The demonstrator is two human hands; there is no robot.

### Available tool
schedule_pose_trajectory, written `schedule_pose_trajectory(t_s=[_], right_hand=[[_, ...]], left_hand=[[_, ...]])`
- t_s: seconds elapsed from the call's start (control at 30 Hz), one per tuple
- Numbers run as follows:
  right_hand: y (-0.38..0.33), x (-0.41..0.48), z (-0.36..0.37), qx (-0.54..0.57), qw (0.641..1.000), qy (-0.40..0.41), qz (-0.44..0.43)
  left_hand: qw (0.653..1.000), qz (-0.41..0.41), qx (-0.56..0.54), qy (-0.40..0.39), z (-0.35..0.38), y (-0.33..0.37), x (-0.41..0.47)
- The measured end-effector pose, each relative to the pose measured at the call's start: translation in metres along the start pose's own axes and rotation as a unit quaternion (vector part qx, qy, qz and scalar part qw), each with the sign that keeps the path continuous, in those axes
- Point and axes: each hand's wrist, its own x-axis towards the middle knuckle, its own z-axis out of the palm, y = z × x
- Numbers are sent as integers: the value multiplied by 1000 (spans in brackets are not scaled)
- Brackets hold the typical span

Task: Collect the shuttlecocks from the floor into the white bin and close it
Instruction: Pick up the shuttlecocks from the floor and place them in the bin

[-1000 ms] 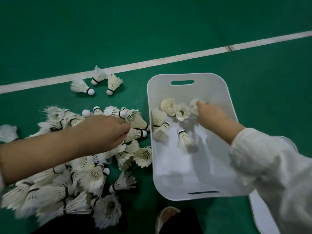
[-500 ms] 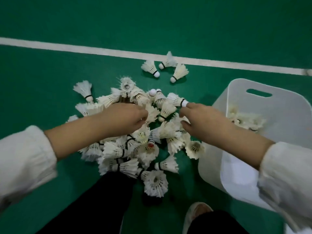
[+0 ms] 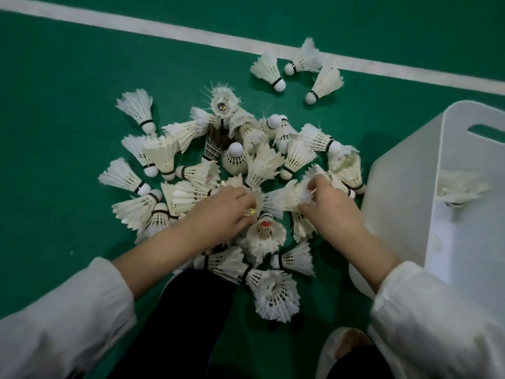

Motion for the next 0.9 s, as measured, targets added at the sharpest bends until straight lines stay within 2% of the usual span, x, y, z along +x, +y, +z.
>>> schedule_pose_trajectory(t_s=[0.2,0.37,0.53,0.6,0.67,0.77,0.9], right_hand=[[4,-9,21,124,992,33,19],[4,-8,-8,123,988,92,19],[-16,-15,-40,193,971,143,-16],[-30,-17,-40,233,964,120,-41],[-43,-16,-31,217,970,81,-70],[-51,-6,-3,133,986,31,-100],[-50,0,29,65,992,-23,-104]], left_hand=[[999,21,-5,-32,11,1,-3],[997,11,-62,-38,4,-5,-7],[994,-16,-86,60,-23,-1,-14],[987,-52,-106,107,-43,-2,-20],[979,-95,-106,143,-61,-7,-25],[971,-142,-54,183,-76,-19,-27],[968,-92,152,177,-75,-42,-17]])
